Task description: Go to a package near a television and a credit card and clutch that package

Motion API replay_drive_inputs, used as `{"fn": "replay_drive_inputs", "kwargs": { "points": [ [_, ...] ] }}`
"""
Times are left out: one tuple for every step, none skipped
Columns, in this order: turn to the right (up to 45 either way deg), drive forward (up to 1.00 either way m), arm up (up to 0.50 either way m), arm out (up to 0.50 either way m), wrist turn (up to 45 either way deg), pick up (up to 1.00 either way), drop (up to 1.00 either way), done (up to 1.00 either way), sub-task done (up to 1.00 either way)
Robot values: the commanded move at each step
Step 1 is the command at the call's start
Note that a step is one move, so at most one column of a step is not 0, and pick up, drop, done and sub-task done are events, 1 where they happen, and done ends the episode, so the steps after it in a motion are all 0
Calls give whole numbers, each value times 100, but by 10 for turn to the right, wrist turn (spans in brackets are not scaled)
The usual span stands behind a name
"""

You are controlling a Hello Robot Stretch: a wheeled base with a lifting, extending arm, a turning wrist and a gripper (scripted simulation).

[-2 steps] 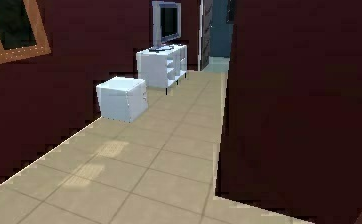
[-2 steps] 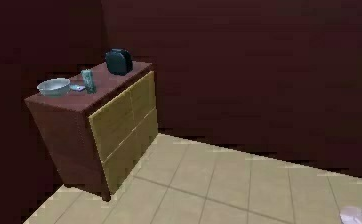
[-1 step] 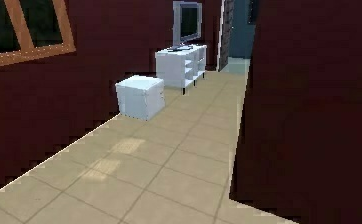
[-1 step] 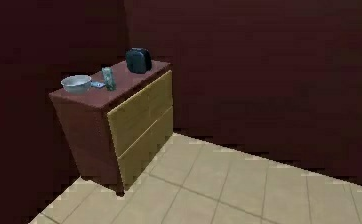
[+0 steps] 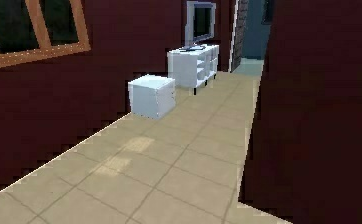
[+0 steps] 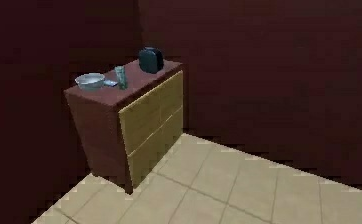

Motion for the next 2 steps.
{"fn": "replay_drive_inputs", "kwargs": {
  "points": [
    [0, 100, 0, 0, 0, 0, 0, 0, 0],
    [0, 20, 0, 0, 0, 0, 0, 0, 0]
  ]
}}
